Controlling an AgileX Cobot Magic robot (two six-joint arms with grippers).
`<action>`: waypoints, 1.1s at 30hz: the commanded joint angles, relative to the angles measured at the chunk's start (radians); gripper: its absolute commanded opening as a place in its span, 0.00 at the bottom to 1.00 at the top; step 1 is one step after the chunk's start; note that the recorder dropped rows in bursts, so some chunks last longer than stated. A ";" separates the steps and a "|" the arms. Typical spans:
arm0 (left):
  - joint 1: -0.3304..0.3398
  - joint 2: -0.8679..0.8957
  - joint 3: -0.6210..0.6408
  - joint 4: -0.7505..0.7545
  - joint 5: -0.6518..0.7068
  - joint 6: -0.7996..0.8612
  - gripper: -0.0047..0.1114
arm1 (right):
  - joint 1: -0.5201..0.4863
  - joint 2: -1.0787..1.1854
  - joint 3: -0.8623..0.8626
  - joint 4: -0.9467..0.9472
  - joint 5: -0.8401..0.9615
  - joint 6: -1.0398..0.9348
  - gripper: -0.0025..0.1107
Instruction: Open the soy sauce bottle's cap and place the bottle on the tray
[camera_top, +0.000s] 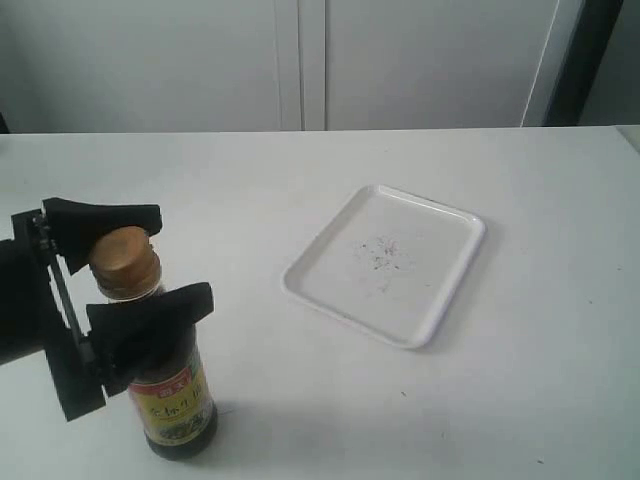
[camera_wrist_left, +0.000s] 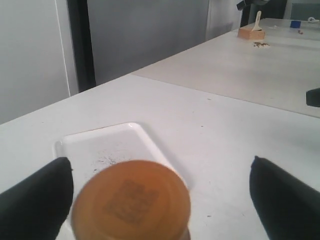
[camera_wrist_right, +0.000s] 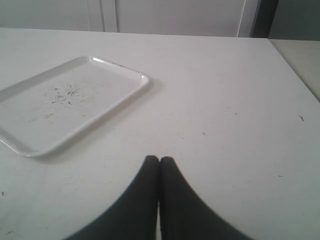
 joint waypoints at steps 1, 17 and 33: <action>-0.007 -0.001 0.019 -0.032 -0.016 0.031 0.86 | 0.002 -0.006 0.005 0.000 -0.005 0.004 0.02; -0.007 0.187 0.019 -0.052 -0.043 0.113 0.86 | 0.002 -0.006 0.005 0.000 -0.005 0.004 0.02; -0.007 0.352 0.100 -0.164 -0.043 0.333 0.86 | 0.002 -0.006 0.005 0.000 -0.005 0.004 0.02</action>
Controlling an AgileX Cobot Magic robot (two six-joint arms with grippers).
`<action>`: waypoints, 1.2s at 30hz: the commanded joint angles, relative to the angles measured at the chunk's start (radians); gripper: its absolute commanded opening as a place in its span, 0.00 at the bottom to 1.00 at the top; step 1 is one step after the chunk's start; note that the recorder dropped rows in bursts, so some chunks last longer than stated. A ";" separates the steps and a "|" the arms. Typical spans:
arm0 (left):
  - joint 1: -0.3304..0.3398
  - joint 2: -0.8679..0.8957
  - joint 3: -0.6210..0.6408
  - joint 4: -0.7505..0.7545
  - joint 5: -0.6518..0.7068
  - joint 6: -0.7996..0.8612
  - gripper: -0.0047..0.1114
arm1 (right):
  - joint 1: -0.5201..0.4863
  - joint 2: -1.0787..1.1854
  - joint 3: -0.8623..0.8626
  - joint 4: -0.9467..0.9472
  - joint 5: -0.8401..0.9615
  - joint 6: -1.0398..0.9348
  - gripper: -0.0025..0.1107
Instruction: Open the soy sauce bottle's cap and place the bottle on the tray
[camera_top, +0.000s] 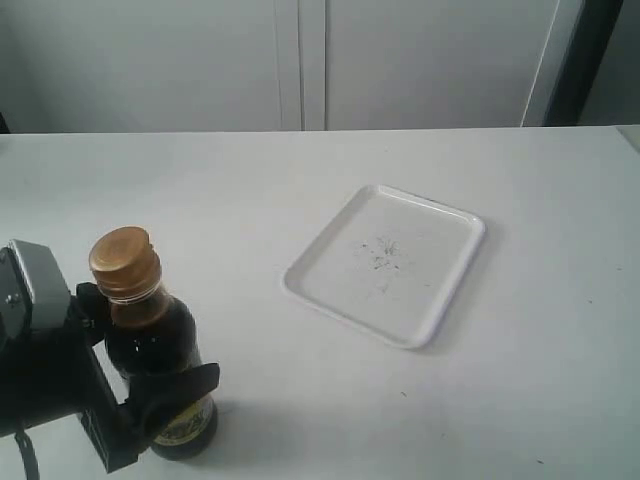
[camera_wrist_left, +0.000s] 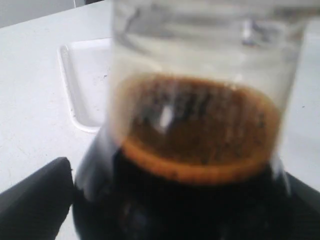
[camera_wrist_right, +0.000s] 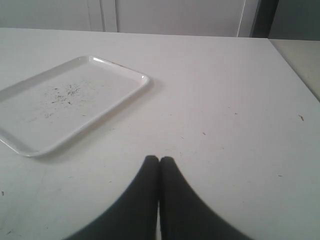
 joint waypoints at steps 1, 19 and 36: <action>-0.003 0.045 0.008 -0.027 -0.011 0.056 0.86 | 0.002 -0.006 0.005 0.000 -0.007 0.004 0.02; -0.003 0.105 -0.018 0.036 -0.011 0.104 0.09 | 0.002 -0.006 0.005 0.000 -0.007 0.004 0.02; -0.003 0.105 -0.018 0.027 -0.011 0.173 0.04 | 0.002 -0.006 0.005 0.000 -0.094 0.004 0.02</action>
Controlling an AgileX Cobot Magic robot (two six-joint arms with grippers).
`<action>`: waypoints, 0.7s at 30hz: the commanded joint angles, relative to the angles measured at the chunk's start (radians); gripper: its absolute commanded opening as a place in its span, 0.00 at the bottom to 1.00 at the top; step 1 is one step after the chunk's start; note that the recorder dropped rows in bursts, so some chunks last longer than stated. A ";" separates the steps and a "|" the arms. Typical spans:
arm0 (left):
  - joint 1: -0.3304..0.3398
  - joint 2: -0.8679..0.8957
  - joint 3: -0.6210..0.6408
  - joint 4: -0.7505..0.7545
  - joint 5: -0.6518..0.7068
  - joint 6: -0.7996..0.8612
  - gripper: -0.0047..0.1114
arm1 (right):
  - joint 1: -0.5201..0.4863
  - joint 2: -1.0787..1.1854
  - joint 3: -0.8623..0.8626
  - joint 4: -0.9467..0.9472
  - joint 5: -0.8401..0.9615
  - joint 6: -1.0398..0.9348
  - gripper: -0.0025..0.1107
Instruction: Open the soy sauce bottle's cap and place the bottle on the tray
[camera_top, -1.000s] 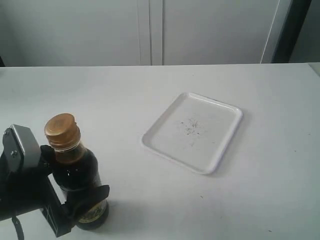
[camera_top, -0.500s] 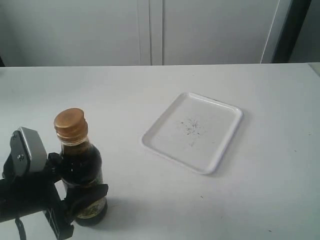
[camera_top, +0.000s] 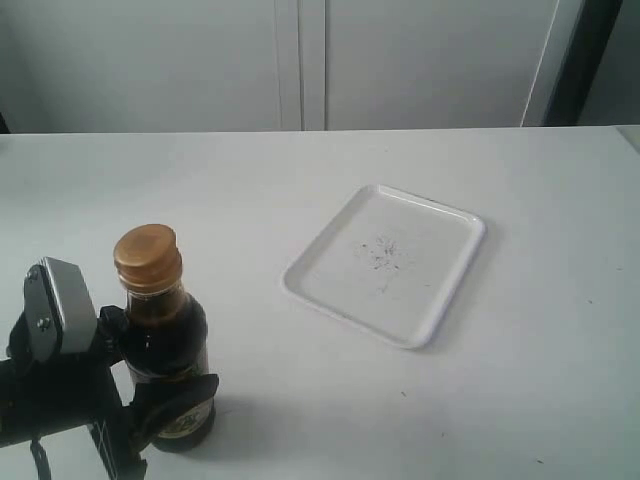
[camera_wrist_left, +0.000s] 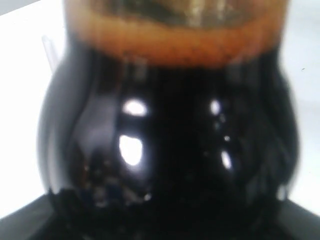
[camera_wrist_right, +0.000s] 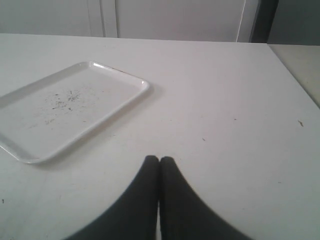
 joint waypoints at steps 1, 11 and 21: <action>-0.001 0.001 -0.002 0.005 0.007 0.019 0.04 | 0.002 -0.006 0.005 0.000 -0.100 0.002 0.02; -0.001 0.001 -0.002 0.005 0.007 0.021 0.04 | 0.002 -0.006 0.005 -0.018 -0.376 -0.021 0.02; -0.001 0.001 -0.002 0.005 0.007 0.021 0.04 | 0.002 -0.006 0.005 0.010 -0.548 0.143 0.02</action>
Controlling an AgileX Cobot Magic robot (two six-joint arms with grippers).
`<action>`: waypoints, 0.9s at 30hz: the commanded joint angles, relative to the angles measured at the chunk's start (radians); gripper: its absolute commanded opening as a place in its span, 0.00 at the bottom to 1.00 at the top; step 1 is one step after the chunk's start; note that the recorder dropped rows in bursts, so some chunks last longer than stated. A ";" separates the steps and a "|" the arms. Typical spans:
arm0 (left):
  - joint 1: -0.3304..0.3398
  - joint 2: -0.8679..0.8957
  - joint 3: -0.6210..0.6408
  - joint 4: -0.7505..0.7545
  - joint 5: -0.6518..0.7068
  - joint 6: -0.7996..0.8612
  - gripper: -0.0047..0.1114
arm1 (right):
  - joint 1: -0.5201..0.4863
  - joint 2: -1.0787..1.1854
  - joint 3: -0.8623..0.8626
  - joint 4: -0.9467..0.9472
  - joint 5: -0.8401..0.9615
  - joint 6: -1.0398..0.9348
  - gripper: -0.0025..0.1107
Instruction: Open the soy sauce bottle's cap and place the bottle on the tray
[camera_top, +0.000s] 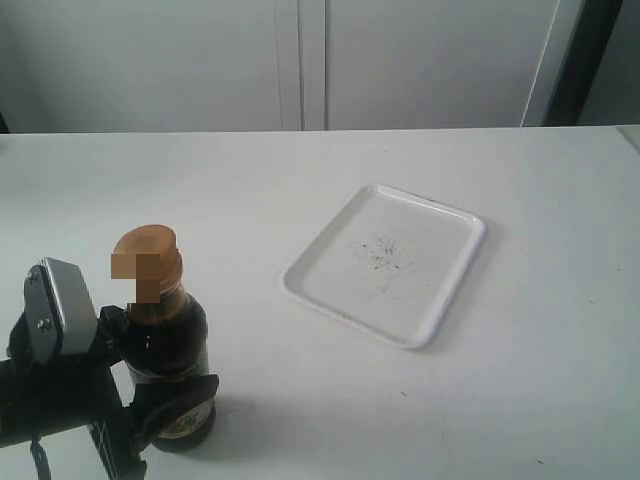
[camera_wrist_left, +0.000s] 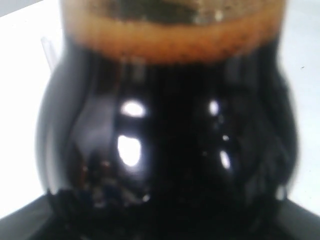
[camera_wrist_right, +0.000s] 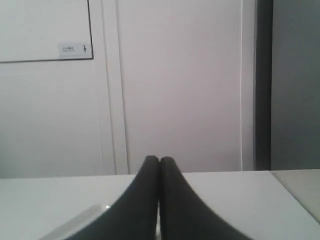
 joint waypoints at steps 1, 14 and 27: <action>-0.001 0.001 -0.002 0.003 0.007 0.014 0.04 | 0.002 -0.006 0.005 0.010 -0.092 0.063 0.02; -0.001 0.001 -0.002 -0.001 0.007 0.014 0.04 | 0.002 0.152 -0.232 0.008 -0.209 0.063 0.02; -0.001 0.001 -0.002 -0.009 0.007 0.014 0.04 | 0.002 0.543 -0.430 -0.322 -0.363 0.347 0.02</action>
